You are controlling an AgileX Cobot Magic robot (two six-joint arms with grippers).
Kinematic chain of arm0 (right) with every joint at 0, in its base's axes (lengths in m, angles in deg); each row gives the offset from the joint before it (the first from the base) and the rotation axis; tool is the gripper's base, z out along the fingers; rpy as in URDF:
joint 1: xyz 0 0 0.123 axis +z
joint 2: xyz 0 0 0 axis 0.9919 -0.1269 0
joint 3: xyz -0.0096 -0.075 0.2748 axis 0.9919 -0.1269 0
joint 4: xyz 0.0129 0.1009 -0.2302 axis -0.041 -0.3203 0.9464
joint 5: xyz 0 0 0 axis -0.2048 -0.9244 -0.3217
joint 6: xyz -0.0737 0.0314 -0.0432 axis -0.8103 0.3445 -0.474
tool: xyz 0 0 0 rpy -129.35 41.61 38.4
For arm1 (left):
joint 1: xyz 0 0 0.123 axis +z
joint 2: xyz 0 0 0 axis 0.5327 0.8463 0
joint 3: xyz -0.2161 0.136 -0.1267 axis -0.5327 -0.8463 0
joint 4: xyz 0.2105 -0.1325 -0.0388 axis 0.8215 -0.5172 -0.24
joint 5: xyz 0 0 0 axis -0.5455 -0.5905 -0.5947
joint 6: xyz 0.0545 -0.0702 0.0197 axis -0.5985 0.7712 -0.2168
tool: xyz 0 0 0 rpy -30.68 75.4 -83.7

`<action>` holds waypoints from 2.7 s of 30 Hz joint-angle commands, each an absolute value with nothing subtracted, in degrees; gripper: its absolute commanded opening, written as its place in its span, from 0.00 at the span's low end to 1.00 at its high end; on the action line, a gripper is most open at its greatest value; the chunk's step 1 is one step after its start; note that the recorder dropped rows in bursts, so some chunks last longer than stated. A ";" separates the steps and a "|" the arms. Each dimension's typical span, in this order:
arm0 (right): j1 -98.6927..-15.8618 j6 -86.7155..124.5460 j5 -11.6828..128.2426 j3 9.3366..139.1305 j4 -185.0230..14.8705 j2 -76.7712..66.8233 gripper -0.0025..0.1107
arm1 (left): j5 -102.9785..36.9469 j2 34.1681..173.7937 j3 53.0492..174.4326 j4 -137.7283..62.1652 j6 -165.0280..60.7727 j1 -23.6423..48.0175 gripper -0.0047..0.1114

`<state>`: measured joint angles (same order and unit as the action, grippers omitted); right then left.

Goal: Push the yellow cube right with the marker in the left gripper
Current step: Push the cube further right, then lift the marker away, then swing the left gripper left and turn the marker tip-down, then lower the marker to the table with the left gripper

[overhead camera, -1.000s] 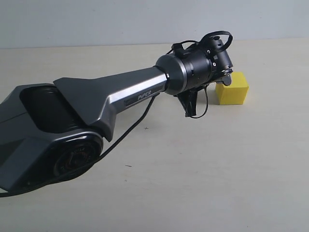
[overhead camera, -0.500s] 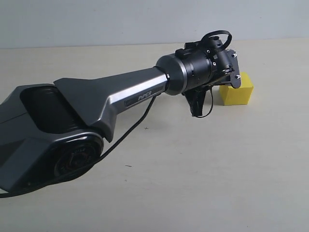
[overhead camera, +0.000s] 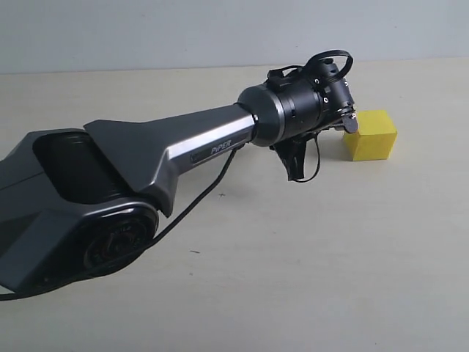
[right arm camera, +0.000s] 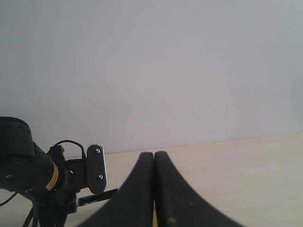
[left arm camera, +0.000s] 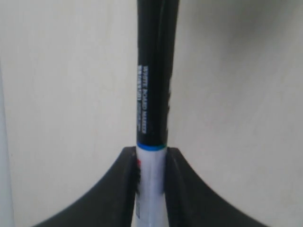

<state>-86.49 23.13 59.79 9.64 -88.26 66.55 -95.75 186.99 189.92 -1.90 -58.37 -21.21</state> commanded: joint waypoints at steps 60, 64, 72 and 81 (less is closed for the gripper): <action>-86.68 22.67 59.28 9.34 -88.17 66.82 0.02 | -75.77 149.99 132.07 -39.92 -10.44 -12.22 0.04; -86.68 22.67 59.28 9.34 -88.17 66.82 0.02 | -75.54 152.95 132.07 -40.51 -10.30 -12.22 0.04; -86.68 22.67 59.28 9.34 -87.94 66.82 0.02 | -72.22 155.16 132.30 -42.00 -10.16 -11.76 0.04; -86.68 22.67 59.28 9.34 -87.94 66.82 0.02 | -71.77 155.67 132.30 -44.45 -9.93 -10.93 0.04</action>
<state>-86.49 23.13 59.79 9.64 -88.26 66.55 -72.59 155.29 132.16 -43.15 -10.37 -11.22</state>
